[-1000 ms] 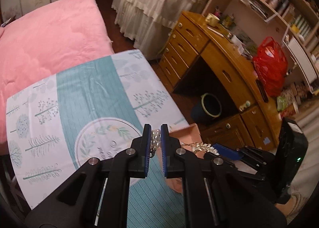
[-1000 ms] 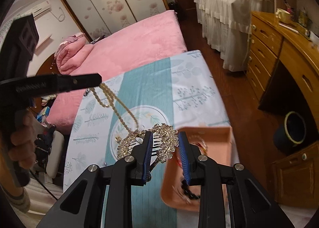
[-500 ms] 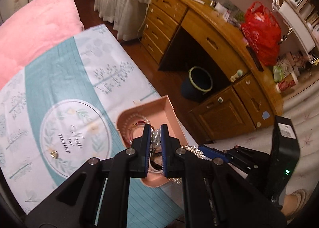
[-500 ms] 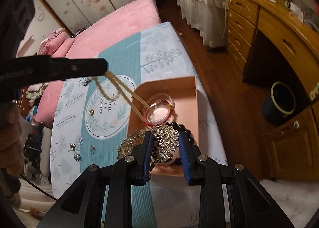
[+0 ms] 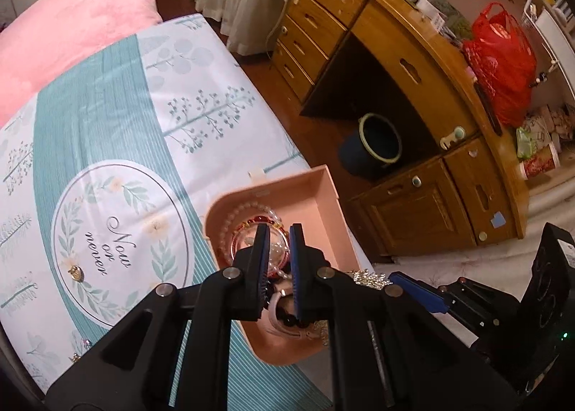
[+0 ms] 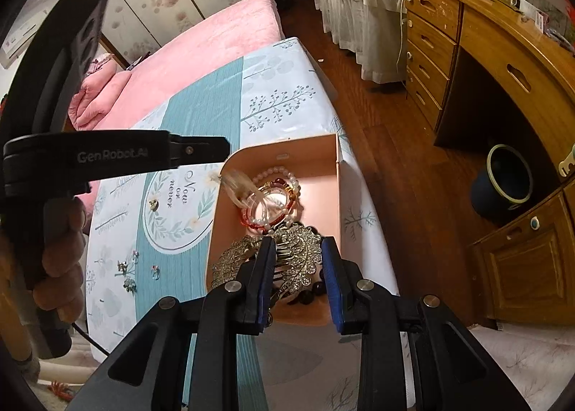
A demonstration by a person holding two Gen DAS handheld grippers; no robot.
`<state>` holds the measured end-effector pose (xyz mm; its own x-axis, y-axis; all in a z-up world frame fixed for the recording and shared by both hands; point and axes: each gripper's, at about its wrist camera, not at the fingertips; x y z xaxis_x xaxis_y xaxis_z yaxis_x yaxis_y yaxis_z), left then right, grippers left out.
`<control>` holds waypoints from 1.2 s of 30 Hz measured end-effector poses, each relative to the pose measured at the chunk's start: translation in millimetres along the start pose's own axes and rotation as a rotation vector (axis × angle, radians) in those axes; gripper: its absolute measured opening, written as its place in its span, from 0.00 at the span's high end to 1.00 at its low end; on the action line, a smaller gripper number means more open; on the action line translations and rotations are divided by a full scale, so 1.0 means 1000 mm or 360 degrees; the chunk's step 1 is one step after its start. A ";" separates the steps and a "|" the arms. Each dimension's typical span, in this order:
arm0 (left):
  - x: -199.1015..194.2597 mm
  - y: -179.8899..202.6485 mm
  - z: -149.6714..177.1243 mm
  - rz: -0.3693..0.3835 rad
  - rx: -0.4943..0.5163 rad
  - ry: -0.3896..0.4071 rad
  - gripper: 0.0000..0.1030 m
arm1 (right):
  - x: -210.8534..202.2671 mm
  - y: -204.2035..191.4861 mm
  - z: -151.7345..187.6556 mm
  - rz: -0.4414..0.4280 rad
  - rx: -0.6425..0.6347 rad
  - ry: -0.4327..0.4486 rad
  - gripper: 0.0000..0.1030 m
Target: Organize jewelry
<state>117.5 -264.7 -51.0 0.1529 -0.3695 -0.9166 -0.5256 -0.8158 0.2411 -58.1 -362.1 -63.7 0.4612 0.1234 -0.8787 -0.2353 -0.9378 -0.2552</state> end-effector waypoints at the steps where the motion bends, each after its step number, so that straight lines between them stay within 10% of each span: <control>1: -0.001 -0.002 -0.001 -0.0001 -0.0005 0.0005 0.92 | 0.001 0.000 -0.003 0.0002 -0.0001 0.0003 0.75; 5: -0.006 -0.012 0.000 -0.0025 -0.0052 0.0020 0.87 | 0.006 -0.001 -0.014 0.0018 -0.0008 0.0020 0.75; 10: -0.016 -0.028 0.012 -0.0066 -0.0118 0.0060 0.58 | 0.018 -0.001 -0.030 0.0025 0.0007 0.0034 0.75; 36: -0.058 -0.201 0.166 -0.0444 -0.0590 -0.0116 0.57 | 0.077 -0.037 -0.069 0.0100 -0.0001 -0.0044 0.60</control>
<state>76.0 -5.5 -99.5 0.1796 -0.0919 -0.9794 -0.1360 -0.9884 0.0678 45.7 -340.1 -94.2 0.4218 0.0731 -0.9037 -0.2626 -0.9442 -0.1990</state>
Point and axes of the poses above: each gripper's, at about its wrist camera, not at the fingertips, and x roughly the way its jaws point, y to its right, z to its underside
